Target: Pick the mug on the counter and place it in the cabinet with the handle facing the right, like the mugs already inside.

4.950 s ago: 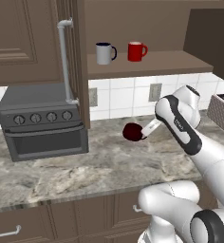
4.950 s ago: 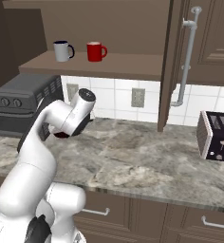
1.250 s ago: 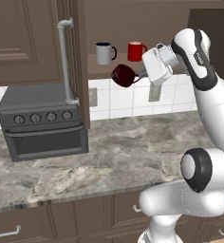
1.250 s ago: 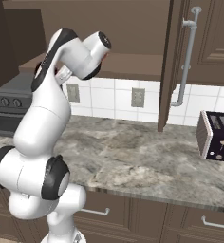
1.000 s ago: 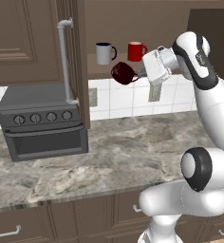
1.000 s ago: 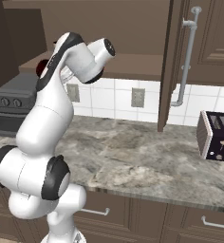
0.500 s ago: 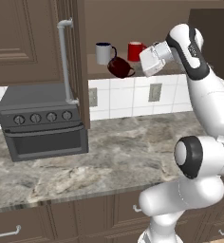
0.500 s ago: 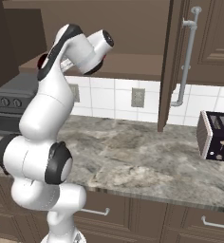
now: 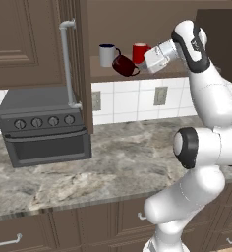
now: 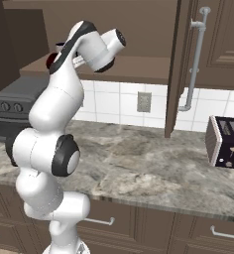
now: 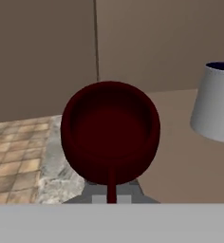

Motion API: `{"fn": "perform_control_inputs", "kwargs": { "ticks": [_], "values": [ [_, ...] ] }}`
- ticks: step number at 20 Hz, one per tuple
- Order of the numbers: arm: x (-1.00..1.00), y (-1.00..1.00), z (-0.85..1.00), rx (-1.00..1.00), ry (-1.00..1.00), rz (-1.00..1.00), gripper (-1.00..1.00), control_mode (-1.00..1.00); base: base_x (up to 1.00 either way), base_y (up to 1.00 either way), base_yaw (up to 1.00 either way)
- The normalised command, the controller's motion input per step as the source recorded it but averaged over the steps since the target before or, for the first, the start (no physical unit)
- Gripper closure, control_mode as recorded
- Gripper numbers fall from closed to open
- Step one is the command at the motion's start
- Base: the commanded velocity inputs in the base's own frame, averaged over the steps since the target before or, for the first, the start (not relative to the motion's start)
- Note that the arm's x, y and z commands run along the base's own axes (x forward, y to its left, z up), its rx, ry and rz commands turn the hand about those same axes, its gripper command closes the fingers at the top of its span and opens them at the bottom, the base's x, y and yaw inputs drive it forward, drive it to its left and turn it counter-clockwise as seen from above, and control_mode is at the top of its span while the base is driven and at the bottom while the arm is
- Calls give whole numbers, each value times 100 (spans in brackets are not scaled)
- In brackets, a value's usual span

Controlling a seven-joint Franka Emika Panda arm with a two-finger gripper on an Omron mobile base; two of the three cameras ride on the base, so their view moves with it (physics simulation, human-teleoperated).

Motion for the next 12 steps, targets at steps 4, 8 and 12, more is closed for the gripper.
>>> {"fn": "perform_control_inputs", "kwargs": {
  "ticks": [4, 8, 12],
  "values": [
    [47, -2, -2, 5, 3, 0, 100, -100, 0, 0, 0],
    [43, 0, -4, 5, 3, 0, 100, -100, 0, 0, 0],
    [27, -1, -5, 1, 1, 1, 100, -100, 0, 0, 0]
  ]
}}
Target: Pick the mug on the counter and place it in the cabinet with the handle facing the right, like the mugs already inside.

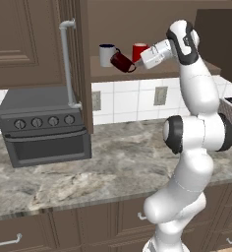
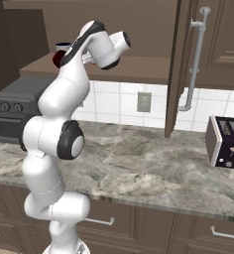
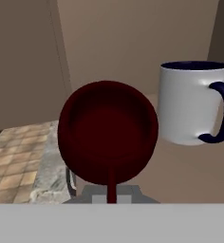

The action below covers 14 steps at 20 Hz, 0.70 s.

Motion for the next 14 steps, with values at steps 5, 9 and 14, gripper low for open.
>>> {"fn": "perform_control_inputs", "kwargs": {
  "ticks": [5, 9, 14],
  "values": [
    [14, -5, -5, 0, -2, 1, 100, -100, 0, 0, 0],
    [4, -9, -1, -3, -7, 1, 100, -100, 0, 0, 0],
    [0, -3, 0, -5, -10, 3, 100, -100, 0, 0, 0]
  ]
}}
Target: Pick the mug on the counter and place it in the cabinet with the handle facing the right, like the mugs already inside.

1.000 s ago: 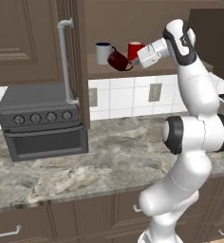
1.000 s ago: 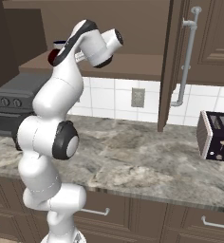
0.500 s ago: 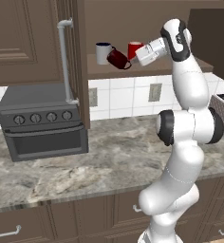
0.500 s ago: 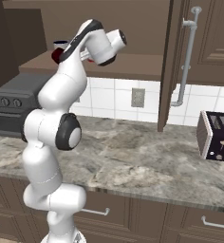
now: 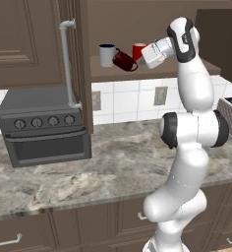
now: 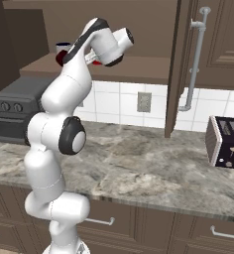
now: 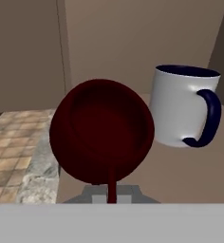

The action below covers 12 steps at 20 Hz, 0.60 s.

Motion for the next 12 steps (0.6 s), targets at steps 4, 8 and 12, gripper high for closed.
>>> {"fn": "perform_control_inputs", "kwargs": {
  "ticks": [4, 8, 12],
  "values": [
    [0, 0, 0, -4, -8, 1, 100, -100, 0, 0, 0],
    [0, 3, 2, -3, -6, 0, 100, -100, 0, 0, 0],
    [0, 7, 0, 0, -3, 0, -100, -100, 0, 0, 0]
  ]
}}
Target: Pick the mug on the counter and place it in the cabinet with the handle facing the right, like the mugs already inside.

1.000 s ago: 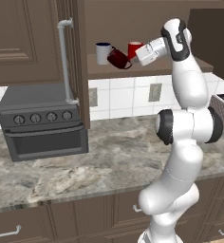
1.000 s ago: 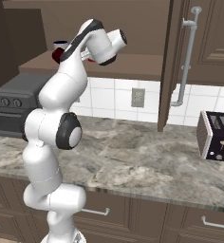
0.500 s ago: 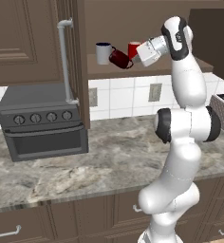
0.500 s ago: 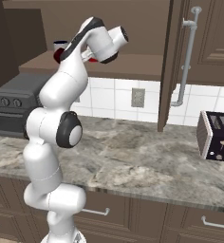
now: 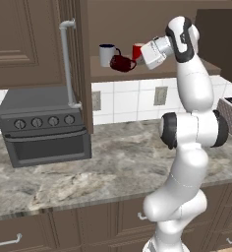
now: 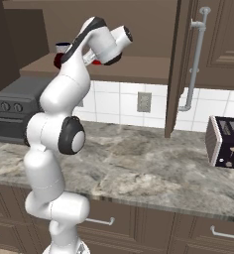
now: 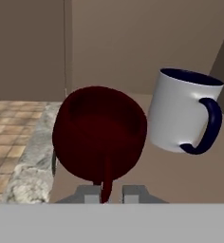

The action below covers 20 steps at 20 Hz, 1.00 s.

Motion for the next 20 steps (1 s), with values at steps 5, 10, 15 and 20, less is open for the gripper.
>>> {"fn": "perform_control_inputs", "kwargs": {
  "ticks": [5, 10, 15, 20],
  "values": [
    [0, 1, 0, 0, -1, -1, -100, -100, 0, 0, 0],
    [1, 0, 0, 0, -1, 0, -100, -100, 0, 0, 0],
    [-7, -2, -5, 0, 0, -4, -100, -100, 0, 0, 0],
    [-19, 0, -3, 0, 0, -8, -100, -100, 0, 0, 0]
  ]
}}
